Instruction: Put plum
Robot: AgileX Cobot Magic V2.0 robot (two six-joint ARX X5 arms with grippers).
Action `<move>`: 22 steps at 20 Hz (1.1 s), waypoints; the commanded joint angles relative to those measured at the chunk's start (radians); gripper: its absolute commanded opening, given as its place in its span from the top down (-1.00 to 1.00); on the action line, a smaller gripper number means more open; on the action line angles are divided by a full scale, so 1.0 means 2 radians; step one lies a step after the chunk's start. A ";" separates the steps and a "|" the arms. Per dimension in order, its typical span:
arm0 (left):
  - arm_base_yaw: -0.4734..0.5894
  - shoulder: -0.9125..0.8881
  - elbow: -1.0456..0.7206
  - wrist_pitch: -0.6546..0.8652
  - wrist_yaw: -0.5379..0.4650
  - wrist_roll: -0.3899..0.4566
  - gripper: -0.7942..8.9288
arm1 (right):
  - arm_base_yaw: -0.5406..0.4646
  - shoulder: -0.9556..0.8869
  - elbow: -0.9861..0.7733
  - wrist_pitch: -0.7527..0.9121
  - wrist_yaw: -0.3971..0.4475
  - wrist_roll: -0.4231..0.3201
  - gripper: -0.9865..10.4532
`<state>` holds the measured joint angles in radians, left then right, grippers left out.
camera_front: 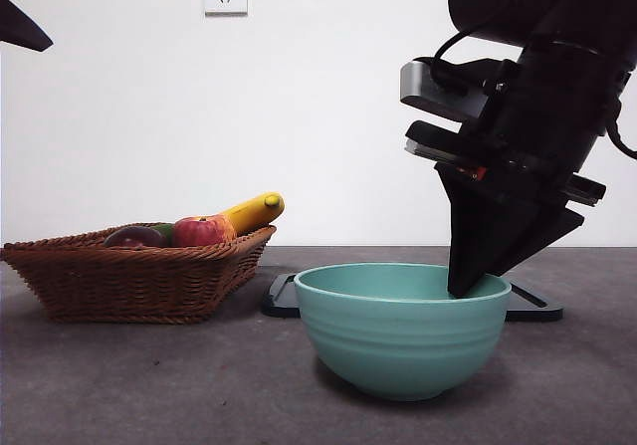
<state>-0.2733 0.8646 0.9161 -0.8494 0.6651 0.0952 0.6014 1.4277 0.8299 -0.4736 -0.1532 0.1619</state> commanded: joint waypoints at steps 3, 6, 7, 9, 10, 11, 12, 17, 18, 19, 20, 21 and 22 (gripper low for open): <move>-0.002 0.003 0.011 0.002 0.004 0.009 -0.06 | 0.006 0.007 0.003 -0.003 0.002 0.003 0.74; -0.002 0.003 0.011 0.002 0.004 0.009 -0.06 | 0.007 0.007 0.004 -0.002 0.002 0.007 0.39; -0.002 0.003 0.011 0.002 0.004 0.009 -0.06 | 0.007 0.006 0.005 -0.001 0.002 0.007 0.34; -0.002 0.003 0.011 0.002 0.004 0.009 -0.06 | 0.007 0.001 0.007 -0.001 0.002 0.007 0.34; -0.002 0.003 0.011 0.002 0.004 0.009 -0.06 | 0.007 -0.005 0.009 -0.001 0.003 0.007 0.34; -0.002 0.003 0.011 0.002 0.004 0.009 -0.06 | 0.007 -0.014 0.010 -0.001 0.004 0.007 0.34; -0.002 0.003 0.011 0.002 0.004 0.009 -0.06 | 0.007 -0.026 0.012 -0.003 0.012 0.007 0.33; -0.002 0.003 0.011 0.002 0.004 0.008 -0.06 | 0.001 -0.098 0.037 -0.021 0.023 -0.007 0.33; -0.002 0.003 0.011 0.002 0.004 0.008 -0.06 | 0.001 -0.113 0.042 -0.026 0.022 -0.009 0.33; -0.002 0.003 0.011 0.002 0.004 0.008 -0.06 | 0.001 -0.128 0.048 -0.031 0.020 -0.011 0.33; -0.002 0.003 0.011 0.002 0.004 0.009 -0.06 | 0.001 -0.143 0.053 -0.036 0.014 -0.012 0.33; -0.002 0.003 0.011 0.002 0.004 0.009 -0.06 | 0.001 -0.156 0.058 -0.042 0.003 -0.013 0.33; -0.002 0.003 0.011 0.003 0.004 0.008 -0.06 | 0.002 -0.169 0.064 -0.050 -0.013 -0.014 0.33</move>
<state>-0.2733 0.8646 0.9161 -0.8494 0.6651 0.0952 0.5991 1.0832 0.9405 -0.5774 -0.1738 0.1474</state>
